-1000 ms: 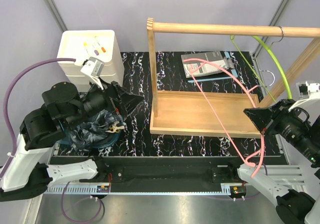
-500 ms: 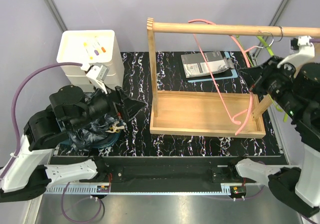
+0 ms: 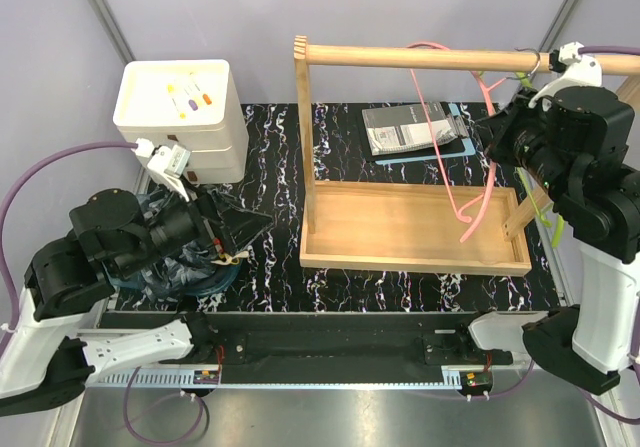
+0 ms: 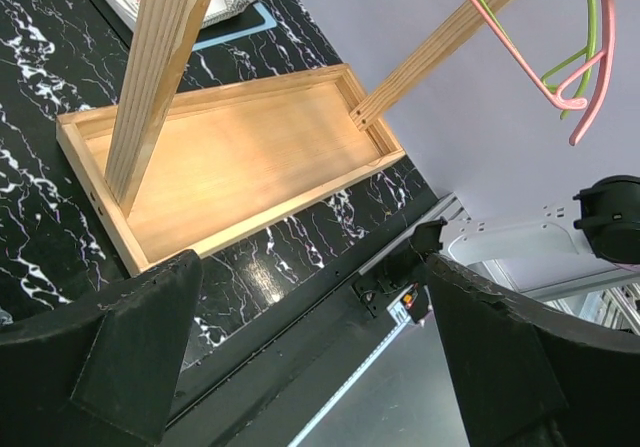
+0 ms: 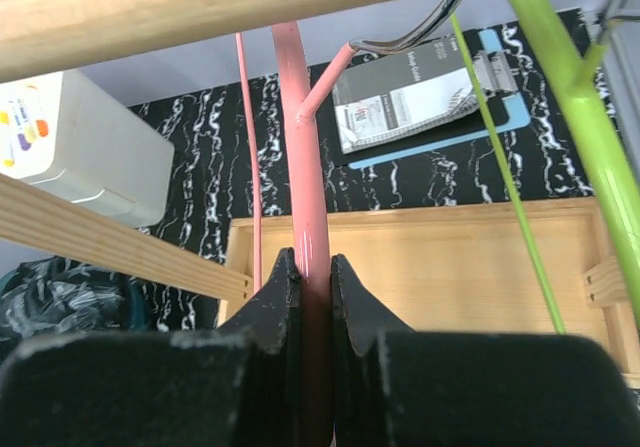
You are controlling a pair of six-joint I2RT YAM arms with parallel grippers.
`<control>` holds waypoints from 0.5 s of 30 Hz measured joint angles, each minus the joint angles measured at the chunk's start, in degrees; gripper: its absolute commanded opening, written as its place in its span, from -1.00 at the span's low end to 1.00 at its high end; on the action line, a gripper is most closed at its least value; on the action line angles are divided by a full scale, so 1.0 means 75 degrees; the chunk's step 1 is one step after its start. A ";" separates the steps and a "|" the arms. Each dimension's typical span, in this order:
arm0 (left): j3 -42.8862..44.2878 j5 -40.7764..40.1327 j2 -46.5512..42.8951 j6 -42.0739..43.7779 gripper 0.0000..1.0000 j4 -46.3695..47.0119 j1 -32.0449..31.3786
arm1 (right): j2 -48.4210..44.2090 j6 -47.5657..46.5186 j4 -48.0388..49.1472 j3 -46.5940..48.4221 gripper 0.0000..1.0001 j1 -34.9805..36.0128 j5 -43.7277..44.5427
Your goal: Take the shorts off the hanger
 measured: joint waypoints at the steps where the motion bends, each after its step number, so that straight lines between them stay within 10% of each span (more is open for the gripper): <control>1: 0.0000 0.0000 -0.0012 -0.0012 0.95 -0.0032 0.0000 | -0.0055 -0.0035 0.0006 -0.0079 -0.79 0.0000 0.0079; 7: -0.0058 0.0020 0.0020 -0.0064 0.95 -0.0055 0.0000 | -0.0341 -0.0219 -0.0117 -0.0452 0.12 -0.0003 0.0367; 15: -0.0087 0.0245 0.0460 -0.0090 0.95 -0.0050 0.0000 | -0.0647 -0.0210 -0.0402 -0.0388 0.80 -0.0003 0.0219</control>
